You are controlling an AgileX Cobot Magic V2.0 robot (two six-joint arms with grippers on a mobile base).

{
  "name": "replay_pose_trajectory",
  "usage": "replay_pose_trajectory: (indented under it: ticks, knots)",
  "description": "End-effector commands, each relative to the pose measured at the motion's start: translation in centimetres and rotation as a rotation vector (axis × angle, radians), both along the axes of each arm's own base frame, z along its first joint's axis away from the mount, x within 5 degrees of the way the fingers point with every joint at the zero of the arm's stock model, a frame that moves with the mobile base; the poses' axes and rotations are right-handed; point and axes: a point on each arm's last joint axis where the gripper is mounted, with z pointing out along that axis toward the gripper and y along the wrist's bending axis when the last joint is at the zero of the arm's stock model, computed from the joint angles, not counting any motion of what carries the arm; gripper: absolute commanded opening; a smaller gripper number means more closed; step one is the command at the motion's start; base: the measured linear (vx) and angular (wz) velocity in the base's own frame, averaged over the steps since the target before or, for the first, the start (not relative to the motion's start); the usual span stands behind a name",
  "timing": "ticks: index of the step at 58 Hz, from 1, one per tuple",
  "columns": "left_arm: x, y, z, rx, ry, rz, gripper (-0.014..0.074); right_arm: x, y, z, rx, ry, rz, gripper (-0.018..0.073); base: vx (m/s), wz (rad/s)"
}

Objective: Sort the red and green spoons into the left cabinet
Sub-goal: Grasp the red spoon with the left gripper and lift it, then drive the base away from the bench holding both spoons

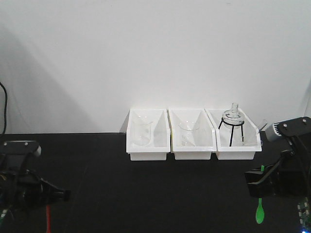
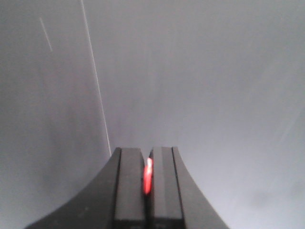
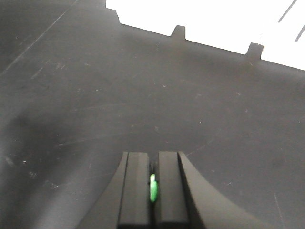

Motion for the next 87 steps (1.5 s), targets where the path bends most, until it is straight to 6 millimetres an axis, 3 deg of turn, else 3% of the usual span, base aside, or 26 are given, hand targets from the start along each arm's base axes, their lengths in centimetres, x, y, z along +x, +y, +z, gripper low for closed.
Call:
replay_pose_trajectory:
  ticks: [1,16,27,45,56,70,87]
  knots:
    - [-1.2,0.4,5.2,-0.047,-0.225,0.036,-0.0003,-0.2,-0.3,2.3,0.030,-0.097,-0.039,-0.0003,0.00,0.00]
    - [-6.1,1.5,11.2,0.012,-0.458,0.008,-0.0003,-2.1,-0.3,4.6,0.031,-0.181,-0.037,-0.0003,0.00,0.00]
    - [-10.0,2.3,13.2,-0.001,-0.566,0.013,-0.0003,-5.0,-0.5,6.6,0.029,-0.283,-0.044,-0.0003,0.00,0.00]
    - [-15.5,3.7,11.9,-0.023,-0.737,0.067,-0.0003,-11.2,-1.1,6.4,0.029,-0.421,-0.098,-0.0003,0.00,0.00]
    - [-17.5,4.0,11.2,-0.029,-0.766,0.069,-0.0003,-14.1,-1.3,6.3,0.035,-0.495,-0.112,-0.0003,0.00,0.00]
    - [-18.3,4.0,10.9,-0.039,-0.744,0.057,-0.0003,-15.6,-1.3,6.7,0.047,-0.532,-0.106,-0.0003,0.00,0.00]
    - [-18.3,4.0,10.9,-0.038,-0.738,0.055,-0.0003,-15.8,-1.3,6.8,0.045,-0.536,-0.102,-0.0003,0.00,0.00]
